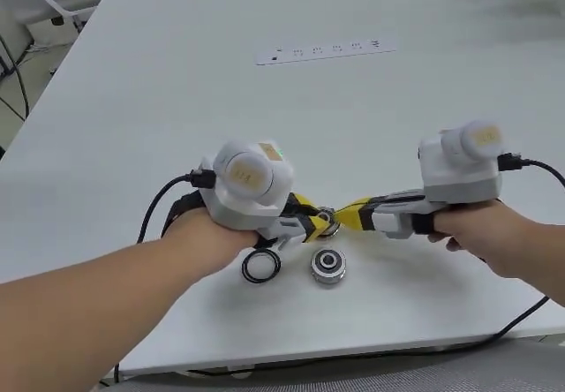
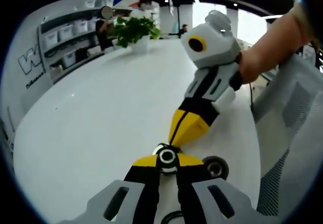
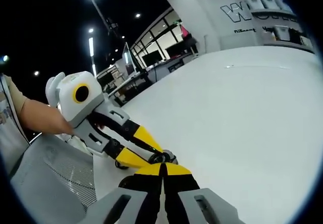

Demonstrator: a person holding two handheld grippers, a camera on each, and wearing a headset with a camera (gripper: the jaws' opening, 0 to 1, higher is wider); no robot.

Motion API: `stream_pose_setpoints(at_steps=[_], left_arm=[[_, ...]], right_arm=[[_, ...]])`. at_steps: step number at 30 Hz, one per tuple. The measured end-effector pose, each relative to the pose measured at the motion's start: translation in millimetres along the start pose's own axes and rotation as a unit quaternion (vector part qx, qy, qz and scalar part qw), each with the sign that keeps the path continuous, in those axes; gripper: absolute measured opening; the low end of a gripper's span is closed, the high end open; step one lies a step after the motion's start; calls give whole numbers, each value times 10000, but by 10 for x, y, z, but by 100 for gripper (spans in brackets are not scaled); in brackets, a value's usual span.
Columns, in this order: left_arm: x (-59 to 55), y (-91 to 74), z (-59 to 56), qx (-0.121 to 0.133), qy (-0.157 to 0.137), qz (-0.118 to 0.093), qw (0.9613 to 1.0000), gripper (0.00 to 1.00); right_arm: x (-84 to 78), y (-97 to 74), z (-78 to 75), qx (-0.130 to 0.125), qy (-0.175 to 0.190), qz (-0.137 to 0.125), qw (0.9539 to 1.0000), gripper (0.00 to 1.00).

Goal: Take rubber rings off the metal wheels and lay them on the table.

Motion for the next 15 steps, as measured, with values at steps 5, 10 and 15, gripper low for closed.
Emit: stream_pose_setpoints(at_steps=[5, 10, 15], left_arm=[[0, 1, -4, 9, 6, -5, 10000, 12], [-2, -6, -10, 16, -3, -26, 10000, 12], [-11, -9, -7, 10, -9, -66, 10000, 12]], right_arm=[[5, 20, 25, 94, -47, 16, 9999, 0], [5, 17, 18, 138, 2, -29, 9999, 0], [46, 20, 70, 333, 123, -170, 9992, 0]])
Point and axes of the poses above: the centre of the closed fingertips' face, and the gripper's own axes: y roughly forward along the fingers, z roughly to its left, x roughly out of its top, the point moved 9 cm from there along -y, roughly backward along the fingers, and after that the axes turned 3 degrees about -y, right-handed, at the moved point
